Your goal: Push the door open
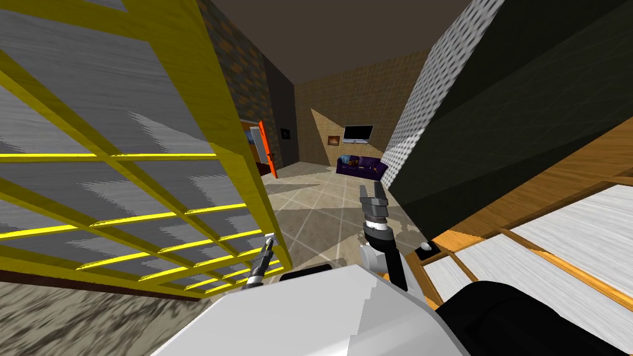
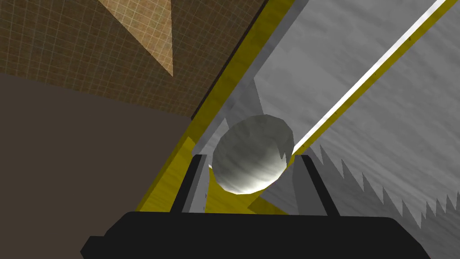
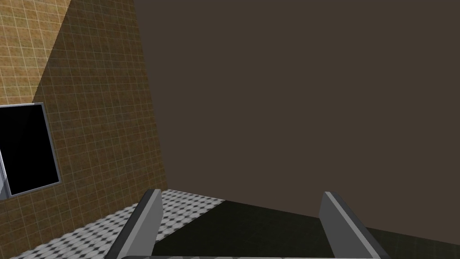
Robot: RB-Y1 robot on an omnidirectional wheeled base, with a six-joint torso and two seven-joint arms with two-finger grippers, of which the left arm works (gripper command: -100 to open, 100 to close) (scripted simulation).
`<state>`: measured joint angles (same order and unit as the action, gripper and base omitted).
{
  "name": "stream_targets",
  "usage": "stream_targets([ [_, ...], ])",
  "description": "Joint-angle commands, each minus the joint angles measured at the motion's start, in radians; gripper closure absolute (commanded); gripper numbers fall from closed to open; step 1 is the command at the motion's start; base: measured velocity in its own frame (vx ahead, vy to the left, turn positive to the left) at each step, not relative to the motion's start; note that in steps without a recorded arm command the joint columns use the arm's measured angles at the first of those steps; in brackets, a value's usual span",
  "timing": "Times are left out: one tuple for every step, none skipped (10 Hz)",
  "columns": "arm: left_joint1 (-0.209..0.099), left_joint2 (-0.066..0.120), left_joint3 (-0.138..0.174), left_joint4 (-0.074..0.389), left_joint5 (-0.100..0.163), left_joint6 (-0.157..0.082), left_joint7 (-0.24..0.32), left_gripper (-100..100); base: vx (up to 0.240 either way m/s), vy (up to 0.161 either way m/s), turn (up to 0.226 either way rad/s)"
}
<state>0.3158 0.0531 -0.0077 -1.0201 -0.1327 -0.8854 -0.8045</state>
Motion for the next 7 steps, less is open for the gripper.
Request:
stream_targets([
  [-0.011,0.011,0.014,0.003,0.017,-0.005,0.038,100,0.0,0.009,-0.019],
  [-0.019,0.013,0.013,0.01,0.033,-0.006,0.073,100,0.009,0.001,-0.029],
  [-0.027,0.016,0.011,0.017,0.05,-0.007,0.102,100,0.007,0.006,-0.029],
  [-0.027,0.016,0.011,0.017,0.05,-0.007,0.117,100,0.004,0.009,-0.015],
  [-0.036,0.018,0.009,0.025,0.067,-0.008,0.152,100,0.004,0.011,-0.033],
  [-0.036,0.018,0.009,0.025,0.067,-0.008,0.157,100,0.002,0.013,0.011],
  [-0.045,0.02,0.007,0.032,0.085,-0.01,0.197,100,0.003,0.027,0.016],
])
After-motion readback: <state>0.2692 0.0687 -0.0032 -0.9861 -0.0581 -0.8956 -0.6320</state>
